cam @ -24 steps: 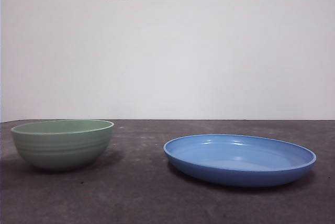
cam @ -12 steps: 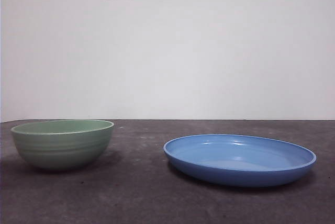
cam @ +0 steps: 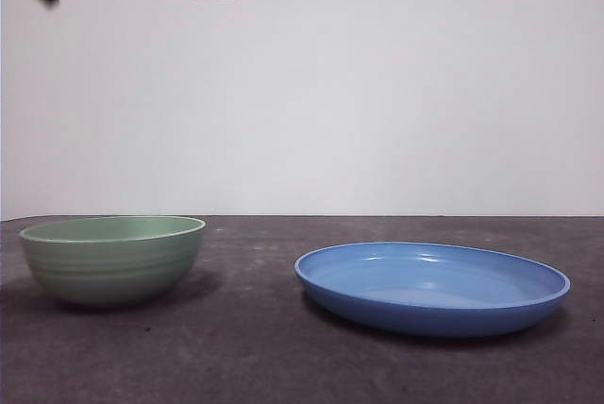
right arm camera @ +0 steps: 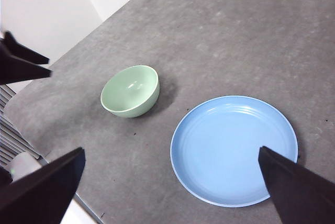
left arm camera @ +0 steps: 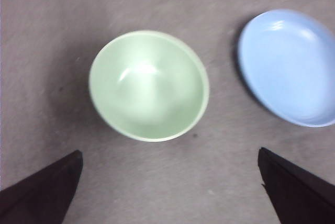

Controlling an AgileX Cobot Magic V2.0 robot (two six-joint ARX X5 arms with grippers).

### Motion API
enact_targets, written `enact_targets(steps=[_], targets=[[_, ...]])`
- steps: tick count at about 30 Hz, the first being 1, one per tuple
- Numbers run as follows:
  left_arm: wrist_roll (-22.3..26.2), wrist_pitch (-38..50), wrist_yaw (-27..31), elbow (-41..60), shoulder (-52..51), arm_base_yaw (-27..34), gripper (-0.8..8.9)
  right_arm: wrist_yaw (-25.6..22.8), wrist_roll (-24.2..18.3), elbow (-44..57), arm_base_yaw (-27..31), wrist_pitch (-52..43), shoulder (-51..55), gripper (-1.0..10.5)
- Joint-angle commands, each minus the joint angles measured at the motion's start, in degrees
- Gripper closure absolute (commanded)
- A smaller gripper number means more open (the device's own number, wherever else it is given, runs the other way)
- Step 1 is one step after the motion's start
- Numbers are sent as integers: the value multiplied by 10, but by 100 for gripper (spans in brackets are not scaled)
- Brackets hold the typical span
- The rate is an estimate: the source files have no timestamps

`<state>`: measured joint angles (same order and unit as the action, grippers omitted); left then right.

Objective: Place the green bowl on the blue plate

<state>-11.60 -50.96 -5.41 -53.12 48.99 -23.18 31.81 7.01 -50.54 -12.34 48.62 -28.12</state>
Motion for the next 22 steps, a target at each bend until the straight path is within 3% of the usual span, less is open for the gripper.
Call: enact_targets(steps=[1, 14, 22], targets=[[17, 10, 5, -10, 36, 11, 251, 2, 11, -9, -2, -5, -2, 294], [66, 43, 5, -40, 262, 110, 251, 1, 20, -9, -2, -5, -2, 294], [77, 46, -6, -100, 383, 119, 252, 1, 20, -9, -2, -5, -2, 294]])
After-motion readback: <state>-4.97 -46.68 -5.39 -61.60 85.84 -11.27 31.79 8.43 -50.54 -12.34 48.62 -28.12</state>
